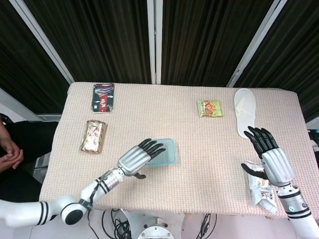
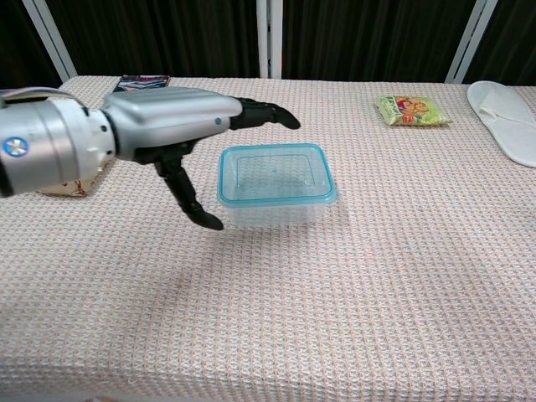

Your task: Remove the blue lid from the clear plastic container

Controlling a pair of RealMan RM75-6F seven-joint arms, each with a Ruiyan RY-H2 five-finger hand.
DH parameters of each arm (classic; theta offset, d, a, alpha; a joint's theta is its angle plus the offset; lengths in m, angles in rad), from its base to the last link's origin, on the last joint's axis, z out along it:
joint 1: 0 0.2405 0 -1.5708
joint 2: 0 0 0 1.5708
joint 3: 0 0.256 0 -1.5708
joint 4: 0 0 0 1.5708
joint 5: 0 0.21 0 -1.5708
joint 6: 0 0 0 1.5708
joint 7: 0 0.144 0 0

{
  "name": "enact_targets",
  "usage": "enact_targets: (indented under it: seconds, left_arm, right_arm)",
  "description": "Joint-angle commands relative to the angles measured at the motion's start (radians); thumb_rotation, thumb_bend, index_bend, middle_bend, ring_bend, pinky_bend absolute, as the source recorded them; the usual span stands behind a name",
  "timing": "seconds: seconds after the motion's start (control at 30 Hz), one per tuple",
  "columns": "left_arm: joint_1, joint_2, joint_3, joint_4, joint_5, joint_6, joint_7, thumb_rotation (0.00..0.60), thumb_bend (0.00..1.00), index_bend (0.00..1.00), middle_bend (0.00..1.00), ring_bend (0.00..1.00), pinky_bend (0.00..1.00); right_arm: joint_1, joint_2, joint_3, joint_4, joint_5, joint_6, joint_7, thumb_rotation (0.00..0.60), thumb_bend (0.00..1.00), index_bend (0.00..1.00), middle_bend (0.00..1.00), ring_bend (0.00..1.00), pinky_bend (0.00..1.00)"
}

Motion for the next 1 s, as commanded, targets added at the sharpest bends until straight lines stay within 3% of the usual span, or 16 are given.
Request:
enact_targets:
  seconds: [0.03,0.2,0.37,0.6,0.83,1.0]
  left_arm:
    - [-0.069,-0.107,-0.036,0.095,-0.043,-0.024,-0.014,0.6,0.0,0.01,0.0,0.0,0.01]
    - [-0.138,-0.185,-0.053,0.201,-0.107,-0.073,0.003,0.6,0.0,0.01,0.0,0.0,0.01]
    - [-0.169,-0.213,-0.073,0.285,-0.183,-0.055,0.048,0.6,0.0,0.02,0.0,0.0,0.01]
    - [-0.167,-0.131,-0.068,0.259,-0.29,-0.021,0.133,0.6,0.0,0.02,0.0,0.0,0.0]
    - [-0.227,-0.042,-0.05,0.199,-0.5,-0.107,0.199,0.6,0.0,0.01,0.0,0.0,0.0]
    - [-0.302,-0.026,-0.027,0.204,-0.632,-0.142,0.234,0.6,0.0,0.01,0.0,0.0,0.0]
  right_arm:
    - [-0.003,-0.004,-0.001,0.005,-0.004,0.007,0.005,0.6,0.12,0.0,0.0,0.0,0.0]
    - [-0.009,-0.005,-0.001,0.013,-0.007,0.017,0.013,0.6,0.12,0.0,0.0,0.0,0.0]
    - [-0.012,-0.001,-0.001,0.02,-0.004,0.018,0.021,0.6,0.12,0.0,0.0,0.0,0.0]
    - [-0.011,-0.006,0.002,0.033,-0.001,0.016,0.038,0.6,0.12,0.0,0.0,0.0,0.0]
    - [-0.004,-0.014,0.003,0.037,-0.006,0.008,0.039,0.6,0.12,0.0,0.0,0.0,0.0]
    - [-0.001,-0.018,0.002,0.038,-0.005,0.0,0.036,0.6,0.12,0.0,0.0,0.0,0.0]
